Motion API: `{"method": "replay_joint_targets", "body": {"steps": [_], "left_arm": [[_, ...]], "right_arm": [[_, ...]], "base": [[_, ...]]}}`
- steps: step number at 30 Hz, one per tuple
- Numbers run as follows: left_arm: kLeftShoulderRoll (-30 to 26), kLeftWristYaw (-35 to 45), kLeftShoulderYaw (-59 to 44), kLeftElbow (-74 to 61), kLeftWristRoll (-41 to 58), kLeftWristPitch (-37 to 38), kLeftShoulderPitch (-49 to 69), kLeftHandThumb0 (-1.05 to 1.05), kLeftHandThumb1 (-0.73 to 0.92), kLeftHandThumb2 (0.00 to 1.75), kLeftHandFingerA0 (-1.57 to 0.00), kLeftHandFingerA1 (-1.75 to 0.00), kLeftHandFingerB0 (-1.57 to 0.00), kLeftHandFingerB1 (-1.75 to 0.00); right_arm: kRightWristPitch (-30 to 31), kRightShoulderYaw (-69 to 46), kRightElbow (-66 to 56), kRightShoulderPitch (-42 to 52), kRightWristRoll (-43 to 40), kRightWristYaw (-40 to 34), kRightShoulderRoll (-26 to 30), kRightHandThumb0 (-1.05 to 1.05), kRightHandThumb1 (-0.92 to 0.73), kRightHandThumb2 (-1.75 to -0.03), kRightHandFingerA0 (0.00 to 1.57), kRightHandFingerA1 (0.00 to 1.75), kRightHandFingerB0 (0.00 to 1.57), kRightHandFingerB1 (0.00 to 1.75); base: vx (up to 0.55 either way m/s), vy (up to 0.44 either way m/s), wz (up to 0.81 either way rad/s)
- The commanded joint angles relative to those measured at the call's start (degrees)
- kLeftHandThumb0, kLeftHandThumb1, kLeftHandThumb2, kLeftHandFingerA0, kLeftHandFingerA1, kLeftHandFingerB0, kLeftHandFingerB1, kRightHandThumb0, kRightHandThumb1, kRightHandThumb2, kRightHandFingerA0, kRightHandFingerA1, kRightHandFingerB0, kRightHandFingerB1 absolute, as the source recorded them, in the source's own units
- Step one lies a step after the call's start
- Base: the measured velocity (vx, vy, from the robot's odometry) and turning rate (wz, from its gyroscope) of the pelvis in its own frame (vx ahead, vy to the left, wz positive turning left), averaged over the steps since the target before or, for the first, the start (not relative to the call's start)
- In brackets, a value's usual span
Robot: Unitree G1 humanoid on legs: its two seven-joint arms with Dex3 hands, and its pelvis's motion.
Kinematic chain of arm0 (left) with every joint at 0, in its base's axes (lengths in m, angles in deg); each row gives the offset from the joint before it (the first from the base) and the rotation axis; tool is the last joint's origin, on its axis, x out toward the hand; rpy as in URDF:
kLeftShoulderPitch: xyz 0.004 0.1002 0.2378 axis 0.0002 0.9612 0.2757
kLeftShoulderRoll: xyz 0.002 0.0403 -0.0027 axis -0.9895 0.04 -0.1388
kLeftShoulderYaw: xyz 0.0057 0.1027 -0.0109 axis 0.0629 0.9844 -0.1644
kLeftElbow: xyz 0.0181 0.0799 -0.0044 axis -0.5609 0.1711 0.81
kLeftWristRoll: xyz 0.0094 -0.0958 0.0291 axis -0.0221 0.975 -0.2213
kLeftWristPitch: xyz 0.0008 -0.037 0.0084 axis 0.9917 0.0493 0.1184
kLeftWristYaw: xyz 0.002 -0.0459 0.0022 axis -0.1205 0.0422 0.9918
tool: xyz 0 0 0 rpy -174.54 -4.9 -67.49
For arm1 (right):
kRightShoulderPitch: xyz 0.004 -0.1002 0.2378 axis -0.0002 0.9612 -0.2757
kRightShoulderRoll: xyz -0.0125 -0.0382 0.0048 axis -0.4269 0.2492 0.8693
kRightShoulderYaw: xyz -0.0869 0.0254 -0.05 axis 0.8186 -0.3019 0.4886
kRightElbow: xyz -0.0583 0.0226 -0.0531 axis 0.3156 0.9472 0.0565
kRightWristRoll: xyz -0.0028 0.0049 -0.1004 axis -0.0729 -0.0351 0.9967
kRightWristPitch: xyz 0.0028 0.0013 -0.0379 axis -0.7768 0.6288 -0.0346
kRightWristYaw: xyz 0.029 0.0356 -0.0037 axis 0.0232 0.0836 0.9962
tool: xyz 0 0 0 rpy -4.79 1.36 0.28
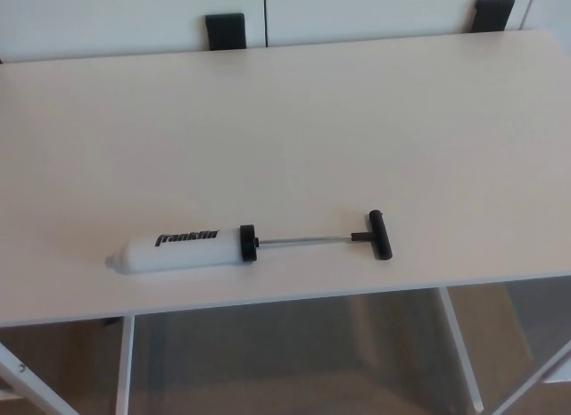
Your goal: The robot walks towards a desk on which an air pump is kept in the middle. It lifts it up and holds it with its left hand and uses its right hand to compress it by pushing its handle inwards.
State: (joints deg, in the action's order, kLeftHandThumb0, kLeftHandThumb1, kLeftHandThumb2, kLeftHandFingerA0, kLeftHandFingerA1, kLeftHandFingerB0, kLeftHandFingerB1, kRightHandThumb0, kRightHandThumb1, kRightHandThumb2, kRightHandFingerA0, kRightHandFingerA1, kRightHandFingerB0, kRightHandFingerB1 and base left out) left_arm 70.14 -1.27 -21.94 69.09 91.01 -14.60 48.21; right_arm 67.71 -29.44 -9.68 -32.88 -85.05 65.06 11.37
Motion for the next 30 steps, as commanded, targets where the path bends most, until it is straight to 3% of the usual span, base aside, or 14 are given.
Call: {"method": "replay_joint_targets", "body": {"steps": [1, 3, 4, 6, 11, 12, 13, 15, 16, 21, 23, 28, 29, 30], "left_arm": [[-11.0, -10.0, -14.8, -45.0, 6.2, 12.2, 0.2, -0.19, 0.39, 0.90, -0.10, -0.54, -0.09, -0.50], [-23.3, -8.5, -7.5, -45.0, 0.4, 2.7, -12.4, -0.21, 0.35, 0.88, -0.10, -0.53, -0.09, -0.50], [-23.3, -8.5, -7.5, -45.0, 0.4, 2.7, -12.4, -0.21, 0.35, 0.88, -0.10, -0.53, -0.09, -0.50], [-35.8, -3.7, 0.7, -41.8, -2.1, -6.9, -21.6, -0.23, 0.36, 0.89, -0.07, -0.51, -0.05, -0.49], [-44.3, 2.8, 20.0, -32.0, -10.7, -12.1, -36.8, -0.23, 0.30, 0.85, -0.10, -0.52, -0.08, -0.49], [-44.6, 3.4, 22.0, -31.1, -11.9, -12.5, -38.2, -0.23, 0.30, 0.85, -0.10, -0.52, -0.08, -0.49], [-44.6, 5.2, 25.8, -29.1, -13.1, -13.5, -40.7, -0.43, 0.44, 0.61, -0.13, -0.38, -0.16, -0.32], [-44.7, 6.9, 29.6, -27.2, -13.8, -14.7, -43.3, -0.43, 0.44, 0.61, -0.13, -0.38, -0.16, -0.32], [-43.3, 9.4, 35.4, -24.1, -17.7, -15.7, -47.2, -0.21, 0.40, 0.89, -0.02, -0.50, 0.00, -0.45], [-38.3, 13.6, 49.2, -15.2, -27.5, -17.1, -56.5, -0.22, 0.41, 0.90, -0.01, -0.49, 0.00, -0.45], [-33.2, 13.0, 56.7, -7.8, -34.7, -16.3, -60.0, -0.21, 0.43, 0.91, -0.01, -0.50, 0.00, -0.46], [-29.5, 11.6, 62.6, -1.2, -40.6, -14.4, -62.4, -0.22, 0.44, 0.92, -0.01, -0.50, 0.00, -0.46], [-28.5, 11.5, 64.9, 1.0, -42.5, -13.9, -63.6, -0.28, 0.48, 0.56, -0.10, -0.26, -0.13, -0.27], [-27.8, 11.3, 66.5, 2.6, -43.8, -13.6, -64.5, -0.28, 0.48, 0.56, -0.10, -0.26, -0.13, -0.27]], "right_arm": [[3.3, 0.7, -14.0, 7.2, -6.2, 3.0, -1.5, -0.21, -0.57, -0.56, 0.80, 0.58, 0.58, 0.47], [3.4, 1.0, -14.7, 7.5, -6.6, 3.1, -1.9, -0.20, -0.60, -0.57, 0.77, 0.59, 0.56, 0.47], [3.4, 1.0, -14.7, 7.5, -6.6, 3.1, -1.9, -0.20, -0.60, -0.57, 0.77, 0.59, 0.56, 0.47], [3.2, 1.4, -14.6, 7.5, -6.1, 3.1, -2.1, -0.19, -0.60, -0.57, 0.77, 0.59, 0.58, 0.48], [3.9, 1.6, -14.4, 7.7, -5.8, 3.3, -1.9, -0.20, -0.58, -0.57, 0.77, 0.61, 0.56, 0.47], [3.9, 1.6, -14.3, 7.7, -5.8, 3.4, -1.9, -0.20, -0.58, -0.57, 0.77, 0.61, 0.56, 0.47], [3.9, 1.6, -14.1, 7.8, -5.7, 3.5, -1.8, -0.21, -0.57, -0.56, 0.77, 0.61, 0.56, 0.48], [3.9, 1.5, -13.8, 7.9, -5.6, 3.6, -1.7, -0.21, -0.57, -0.56, 0.77, 0.61, 0.56, 0.48], [3.2, 1.4, -12.7, 7.3, -5.4, 4.0, -1.4, -0.21, -0.60, -0.57, 0.75, 0.59, 0.57, 0.47], [2.8, 1.2, -12.0, 6.6, -5.3, 4.4, -1.0, -0.20, -0.61, -0.58, 0.75, 0.60, 0.56, 0.47], [3.2, 1.5, -13.1, 7.3, -4.2, 3.7, -0.8, -0.24, -0.59, -0.57, 0.75, 0.57, 0.57, 0.46], [2.7, 1.6, -12.8, 7.2, -3.4, 3.6, -0.5, -0.25, -0.58, -0.57, 0.78, 0.57, 0.59, 0.46], [2.6, 1.6, -12.8, 7.1, -3.0, 3.2, -0.5, -0.25, -0.59, -0.57, 0.79, 0.56, 0.59, 0.46], [2.6, 1.6, -12.9, 7.1, -2.7, 2.9, -0.5, -0.25, -0.59, -0.57, 0.79, 0.56, 0.59, 0.46]], "base": [[0.00, 0.000, 0.00], [0.00, 0.000, 0.00], [0.00, 0.000, 0.00], [0.00, 0.000, 0.00], [0.00, 0.000, 0.00], [0.00, 0.000, 0.00], [0.00, 0.000, 0.00], [0.00, 0.000, 0.00], [0.00, 0.000, 0.00], [0.00, 0.000, 0.00], [0.00, 0.002, 0.03], [0.00, 0.000, 0.00], [0.00, 0.000, 0.00], [0.00, 0.000, 0.00]]}}
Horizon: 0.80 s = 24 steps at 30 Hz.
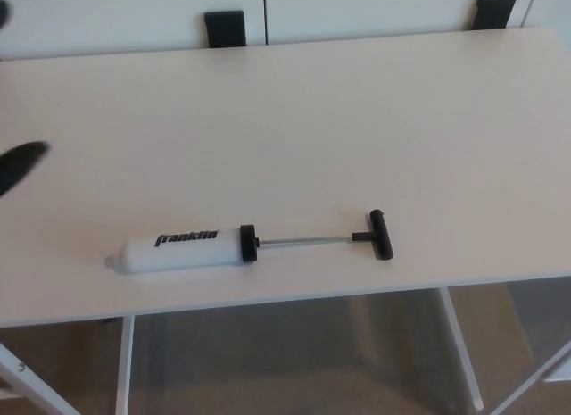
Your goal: The robot walks towards a desk on which an air pump is kept in the middle. It lifts it up and holds it with its left hand and uses its right hand to compress it by pushing its handle inwards.
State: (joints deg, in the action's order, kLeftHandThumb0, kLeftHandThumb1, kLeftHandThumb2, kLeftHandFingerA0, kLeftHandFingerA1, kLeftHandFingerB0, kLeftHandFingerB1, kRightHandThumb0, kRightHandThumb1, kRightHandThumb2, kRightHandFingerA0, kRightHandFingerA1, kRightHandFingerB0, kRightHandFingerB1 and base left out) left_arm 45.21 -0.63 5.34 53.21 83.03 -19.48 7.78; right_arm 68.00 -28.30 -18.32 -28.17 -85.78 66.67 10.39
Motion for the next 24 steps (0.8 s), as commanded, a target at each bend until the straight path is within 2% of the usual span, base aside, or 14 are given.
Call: {"method": "replay_joint_targets", "body": {"steps": [1, 6, 7, 18, 19, 24], "left_arm": [[-2.9, 10.7, 39.2, 18.5, -35.8, -8.8, -24.0, -0.28, 0.48, 0.56, -0.10, -0.26, -0.13, -0.27], [-1.5, 11.2, 45.2, 22.0, -40.7, -9.1, -26.8, -0.27, 0.49, 0.57, -0.10, -0.26, -0.12, -0.27], [-1.2, 11.2, 46.6, 23.5, -41.9, -8.6, -27.9, -0.20, 0.45, 0.92, -0.01, -0.50, 0.00, -0.47], [1.7, 9.7, 53.3, 32.3, -42.2, -8.2, -31.0, -0.21, 0.45, 0.92, 0.00, -0.48, 0.00, -0.47], [2.0, 9.3, 53.9, 33.0, -41.7, -8.3, -30.5, -0.35, 0.46, 0.60, -0.15, -0.32, -0.13, -0.30], [2.6, 8.4, 56.1, 34.6, -40.2, -8.9, -29.7, -0.34, 0.47, 0.59, -0.14, -0.31, -0.13, -0.30]], "right_arm": [[2.3, 0.4, -4.2, 2.4, -2.0, 1.3, 0.5, -0.25, -0.59, -0.57, 0.79, 0.56, 0.59, 0.46], [1.7, 0.6, -3.3, 1.9, -1.4, 1.1, 0.7, -0.28, -0.58, -0.57, 0.77, 0.56, 0.59, 0.46], [1.5, 0.6, -2.7, 1.3, -1.1, 1.0, 0.8, -0.26, -0.59, -0.57, 0.75, 0.56, 0.59, 0.46], [0.9, 1.2, -2.0, 0.4, -1.3, 1.3, 0.7, -0.27, -0.59, -0.57, 0.77, 0.58, 0.61, 0.47], [0.9, 1.4, -2.8, 0.8, -0.6, 0.8, 0.8, -0.27, -0.60, -0.57, 0.78, 0.58, 0.60, 0.47], [1.3, 1.7, -4.3, 1.5, 0.3, 0.0, 0.9, -0.26, -0.59, -0.57, 0.78, 0.58, 0.62, 0.47]], "base": [[0.00, 0.000, 0.00], [0.00, 0.000, 0.00], [0.00, 0.000, 0.00], [0.00, 0.000, 0.00], [0.00, 0.000, 0.00], [0.00, 0.000, 0.00]]}}
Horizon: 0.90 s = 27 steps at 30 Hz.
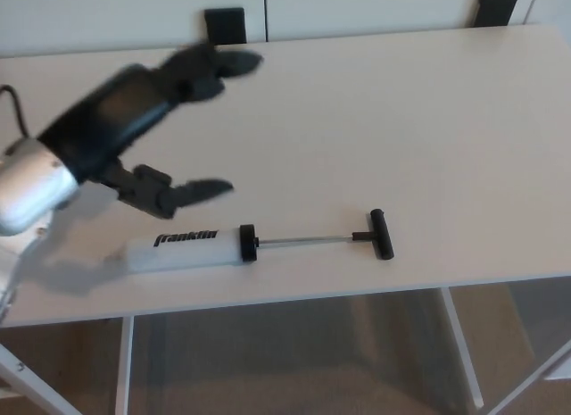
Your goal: The robot walks towards a desk on which an air pump is kept in the middle. It lifts it up and holds it with its left hand and uses its right hand to compress it by pushing its handle inwards.
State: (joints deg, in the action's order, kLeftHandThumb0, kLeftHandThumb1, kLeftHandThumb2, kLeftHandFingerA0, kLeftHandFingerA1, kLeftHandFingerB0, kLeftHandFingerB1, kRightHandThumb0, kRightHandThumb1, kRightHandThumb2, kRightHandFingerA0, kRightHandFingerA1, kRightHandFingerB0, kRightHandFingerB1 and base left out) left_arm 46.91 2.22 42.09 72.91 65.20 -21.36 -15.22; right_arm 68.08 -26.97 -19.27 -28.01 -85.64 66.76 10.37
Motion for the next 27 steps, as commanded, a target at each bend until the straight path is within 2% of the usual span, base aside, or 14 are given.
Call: {"method": "replay_joint_targets", "body": {"steps": [1, 7, 8, 10, 11, 13, 14, 15, 16, 27], "left_arm": [[1.0, 5.4, 20.0, 15.3, -22.5, -6.9, -6.7, -0.23, 0.43, 0.91, 0.00, -0.49, 0.00, -0.48], [1.1, 5.0, 22.6, 17.6, -23.9, -6.1, -8.0, -0.26, 0.36, 0.88, 0.00, -0.49, 0.00, -0.48], [1.1, 4.9, 23.1, 17.9, -24.3, -6.0, -8.3, -0.46, 0.41, 0.62, -0.08, -0.34, -0.08, -0.31], [1.1, 4.6, 23.6, 18.4, -24.7, -6.0, -8.7, -0.46, 0.41, 0.62, -0.08, -0.34, -0.08, -0.31], [0.9, 4.1, 24.1, 18.6, -25.6, -5.6, -9.0, -0.26, 0.31, 0.86, 0.00, -0.49, 0.00, -0.47], [0.7, 3.1, 24.8, 19.0, -26.9, -5.1, -9.3, -0.26, 0.31, 0.86, 0.00, -0.49, 0.00, -0.47], [0.6, 2.7, 25.1, 19.1, -27.5, -4.9, -9.4, -0.44, 0.41, 0.61, -0.16, -0.35, -0.14, -0.32], [0.5, 2.4, 25.3, 19.3, -28.0, -4.6, -9.6, -0.44, 0.41, 0.61, -0.16, -0.35, -0.14, -0.32], [0.4, 1.8, 25.7, 19.4, -28.9, -4.5, -9.6, -0.24, 0.32, 0.86, -0.06, -0.50, -0.05, -0.49], [0.0, -0.6, 25.8, 20.6, -32.2, -3.2, -9.7, -0.23, 0.34, 0.87, -0.07, -0.50, -0.06, -0.50]], "right_arm": [[1.2, 0.4, -3.3, 1.4, 0.5, -0.3, 0.9, -0.26, -0.59, -0.56, 0.81, 0.56, 0.62, 0.46], [0.8, 0.7, -3.5, 1.0, 1.2, -0.9, 0.7, -0.27, -0.58, -0.56, 0.82, 0.57, 0.62, 0.46], [0.3, 0.7, -2.8, 0.7, 1.3, -0.8, 0.9, -0.28, -0.58, -0.56, 0.82, 0.57, 0.63, 0.46], [-0.4, 0.6, -2.0, 0.3, 1.4, -0.6, 1.0, -0.28, -0.58, -0.56, 0.82, 0.57, 0.63, 0.46], [-0.6, 0.6, -1.7, 0.2, 1.6, -0.6, 1.1, -0.27, -0.59, -0.56, 0.81, 0.56, 0.62, 0.46], [-0.6, 0.7, -1.6, 0.2, 1.7, -0.5, 1.2, -0.27, -0.59, -0.56, 0.81, 0.56, 0.62, 0.46], [-1.2, 0.7, -1.2, 0.0, 1.8, -0.3, 1.4, -0.27, -0.59, -0.56, 0.80, 0.57, 0.63, 0.47], [-1.6, 0.6, -0.8, -0.1, 1.9, -0.1, 1.4, -0.27, -0.59, -0.56, 0.80, 0.57, 0.63, 0.47], [-2.1, 0.7, -0.5, -0.1, 2.1, 0.0, 1.5, -0.27, -0.59, -0.56, 0.81, 0.57, 0.67, 0.48], [-1.6, 1.4, -1.7, -0.1, 3.1, -0.4, 1.4, -0.27, -0.59, -0.58, 0.82, 0.57, 0.72, 0.49]], "base": [[0.00, 0.000, 0.00], [0.00, 0.000, 0.00], [0.00, 0.000, 0.00], [0.00, 0.000, 0.00], [0.00, 0.000, 0.00], [0.00, 0.000, 0.00], [0.00, 0.000, 0.00], [0.00, 0.000, 0.00], [0.00, 0.000, 0.00], [0.00, 0.000, 0.00]]}}
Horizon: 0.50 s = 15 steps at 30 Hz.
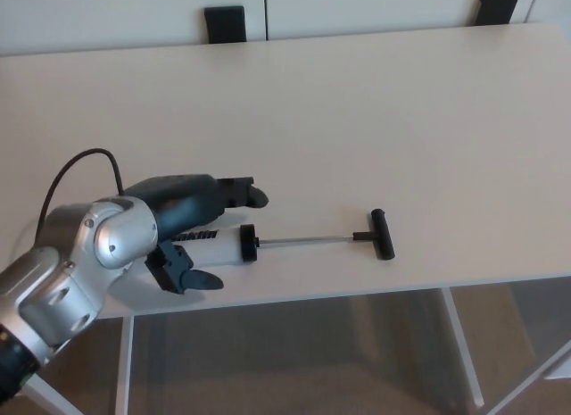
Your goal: The robot walks towards a desk on which an air pump is kept in the middle. It lifts it up and holds it with its left hand and uses its right hand to compress it by pushing its handle inwards.
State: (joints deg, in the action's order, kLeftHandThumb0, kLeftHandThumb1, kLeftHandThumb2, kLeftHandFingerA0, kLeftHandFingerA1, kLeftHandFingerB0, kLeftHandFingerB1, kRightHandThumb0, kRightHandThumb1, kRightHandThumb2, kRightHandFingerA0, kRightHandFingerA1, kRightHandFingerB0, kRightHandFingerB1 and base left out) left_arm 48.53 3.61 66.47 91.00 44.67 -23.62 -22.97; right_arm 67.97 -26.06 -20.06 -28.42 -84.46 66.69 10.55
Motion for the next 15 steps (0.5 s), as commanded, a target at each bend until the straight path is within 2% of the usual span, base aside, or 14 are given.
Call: {"method": "replay_joint_targets", "body": {"steps": [1, 15], "left_arm": [[-1.5, -2.2, 1.2, 2.9, -12.2, -0.6, -2.1, -0.43, 0.40, 0.62, -0.19, -0.37, -0.13, -0.33], [-1.5, -3.3, -1.0, 4.8, -15.5, 2.7, -0.9, -0.47, 0.40, 0.64, -0.21, -0.38, -0.15, -0.34]], "right_arm": [[-2.3, 0.4, 0.6, -0.5, 1.8, 0.1, 1.5, -0.28, -0.59, -0.57, 0.80, 0.57, 0.71, 0.49], [-3.3, 0.8, 1.9, -0.8, 2.1, 0.5, 2.2, -0.26, -0.60, -0.58, 0.81, 0.57, 0.69, 0.50]], "base": [[0.00, 0.000, 0.00], [0.00, 0.000, 0.00]]}}
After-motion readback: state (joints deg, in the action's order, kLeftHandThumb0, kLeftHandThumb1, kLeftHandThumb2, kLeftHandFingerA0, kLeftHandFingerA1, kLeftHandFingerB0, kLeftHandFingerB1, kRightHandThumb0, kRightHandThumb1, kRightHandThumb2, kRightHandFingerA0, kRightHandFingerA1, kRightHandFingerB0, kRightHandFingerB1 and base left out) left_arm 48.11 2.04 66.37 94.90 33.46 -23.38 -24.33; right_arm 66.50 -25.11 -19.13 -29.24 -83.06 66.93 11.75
